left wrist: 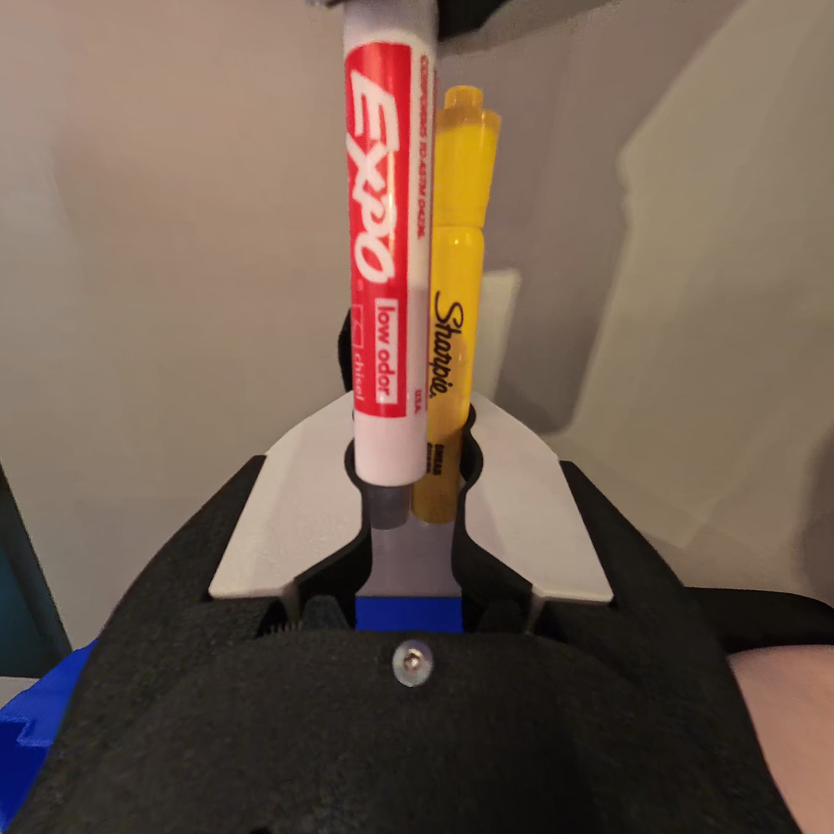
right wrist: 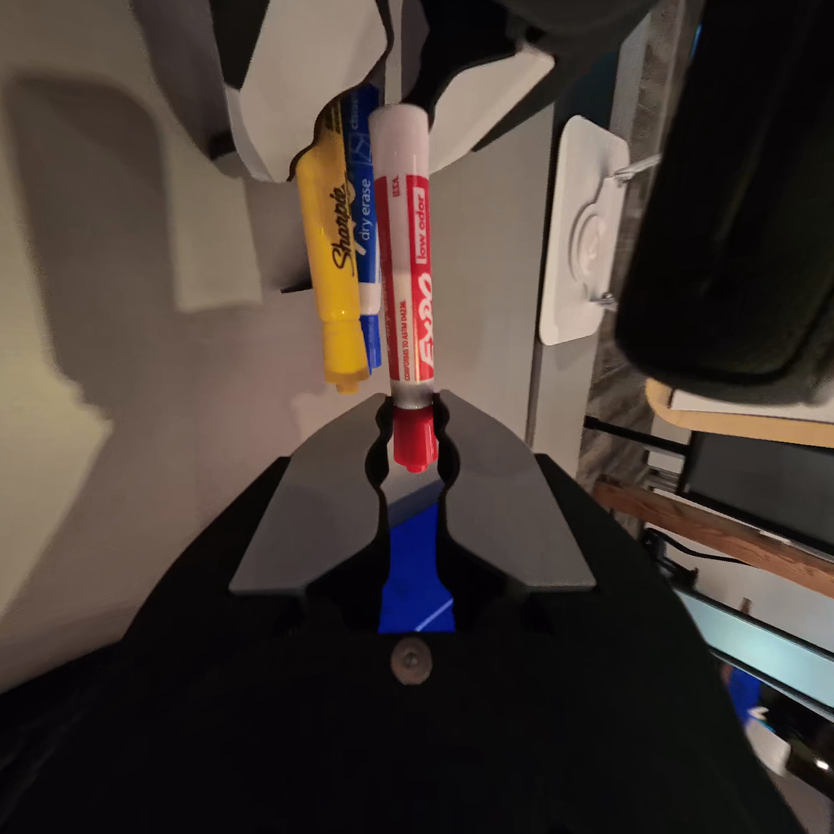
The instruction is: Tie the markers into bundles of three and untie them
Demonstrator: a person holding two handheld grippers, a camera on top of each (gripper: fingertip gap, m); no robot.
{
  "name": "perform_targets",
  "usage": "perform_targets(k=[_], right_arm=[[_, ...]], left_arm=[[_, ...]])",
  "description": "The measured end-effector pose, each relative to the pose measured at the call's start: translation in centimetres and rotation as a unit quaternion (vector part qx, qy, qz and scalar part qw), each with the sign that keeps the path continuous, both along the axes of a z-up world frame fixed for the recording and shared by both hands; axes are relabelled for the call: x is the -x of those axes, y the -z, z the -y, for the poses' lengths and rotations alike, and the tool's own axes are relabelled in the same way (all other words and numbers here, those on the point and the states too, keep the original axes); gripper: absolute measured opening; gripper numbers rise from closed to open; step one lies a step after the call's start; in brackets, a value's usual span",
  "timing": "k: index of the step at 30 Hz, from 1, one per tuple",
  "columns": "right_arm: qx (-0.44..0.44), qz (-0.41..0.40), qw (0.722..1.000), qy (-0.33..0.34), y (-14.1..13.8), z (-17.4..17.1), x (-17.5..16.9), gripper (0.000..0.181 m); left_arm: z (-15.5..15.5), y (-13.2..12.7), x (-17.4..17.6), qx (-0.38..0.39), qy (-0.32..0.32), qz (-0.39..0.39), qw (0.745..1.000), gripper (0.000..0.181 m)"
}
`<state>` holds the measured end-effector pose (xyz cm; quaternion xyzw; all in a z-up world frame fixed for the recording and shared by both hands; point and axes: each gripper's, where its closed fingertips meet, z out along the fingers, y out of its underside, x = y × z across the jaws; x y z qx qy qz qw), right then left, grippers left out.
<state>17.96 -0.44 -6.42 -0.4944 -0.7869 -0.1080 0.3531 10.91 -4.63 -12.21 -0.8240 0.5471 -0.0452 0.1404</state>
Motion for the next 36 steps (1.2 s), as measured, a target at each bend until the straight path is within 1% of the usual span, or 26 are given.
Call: perform_targets(k=[4, 6, 9, 11, 14, 15, 18, 21, 23, 24, 26, 27, 29, 32, 34, 36], right_arm=[[-0.066, 0.002, 0.997, -0.035, -0.8, 0.5, 0.9, 0.019], [-0.084, -0.004, 0.995, -0.047, -1.1, 0.9, 1.4, 0.019], [-0.05, -0.027, 0.996, -0.073, -1.3, 2.2, 2.2, 0.02], [-0.032, -0.052, 0.994, -0.086, -2.0, 2.8, 2.4, 0.024], [0.002, -0.088, 0.992, -0.092, -3.1, 3.0, 2.3, 0.037], [0.016, -0.101, 0.99, -0.096, -3.6, 3.1, 2.3, 0.037], [0.065, -0.154, 0.979, -0.117, -5.3, 3.3, 1.8, 0.035], [0.152, -0.206, 0.96, -0.11, -6.1, 2.4, 1.4, 0.036], [0.211, -0.225, 0.946, -0.103, -5.6, 1.5, 1.4, 0.044], [0.238, -0.229, 0.939, -0.093, -4.9, 0.9, 1.4, 0.045], [0.288, -0.228, 0.928, -0.06, -3.2, -0.4, 1.6, 0.042], [0.306, -0.226, 0.924, -0.037, -2.2, -1.2, 1.8, 0.04], [0.322, -0.23, 0.918, -0.009, -0.8, -2.2, 2.4, 0.036], [0.358, -0.242, 0.902, -0.023, -0.2, -1.8, 3.2, 0.032], [0.393, -0.263, 0.881, -0.024, -0.4, -1.4, 3.8, 0.031], [0.401, -0.294, 0.868, 0.016, -0.1, -2.7, 4.4, 0.03]], left_arm=[[0.3, -0.2, -0.4, 0.0, 0.008, 0.001, 1.0, 0.038], [0.2, -0.2, -0.5, -0.009, 0.01, -0.006, 1.0, 0.038], [0.3, -0.3, -0.6, -0.007, 0.011, -0.003, 1.0, 0.038], [0.4, -0.5, -0.6, -0.007, 0.013, 0.004, 1.0, 0.038], [0.5, -0.9, -0.6, -0.008, 0.015, 0.015, 1.0, 0.038], [0.5, -1.0, -0.7, -0.008, 0.016, 0.022, 1.0, 0.038], [0.5, -1.6, -0.3, -0.013, 0.009, 0.031, 0.999, 0.038], [0.5, -1.8, 0.3, -0.019, 0.004, 0.03, 0.999, 0.038], [0.4, -2.0, 0.3, -0.021, 0.002, 0.035, 0.999, 0.038], [0.4, -2.0, 0.3, -0.021, 0.002, 0.036, 0.999, 0.038], [0.8, -1.7, 0.7, -0.005, -0.001, 0.031, 1.0, 0.038], [0.9, -1.4, 1.2, -0.004, -0.002, 0.016, 1.0, 0.039], [1.0, -1.3, 1.9, -0.005, -0.01, 0.001, 1.0, 0.039], [1.1, -1.9, 1.7, -0.009, -0.005, 0.019, 1.0, 0.039], [1.1, -2.4, 1.6, -0.02, -0.003, 0.019, 1.0, 0.039], [1.4, -2.9, 2.0, -0.033, 0.002, 0.013, 0.999, 0.039]])
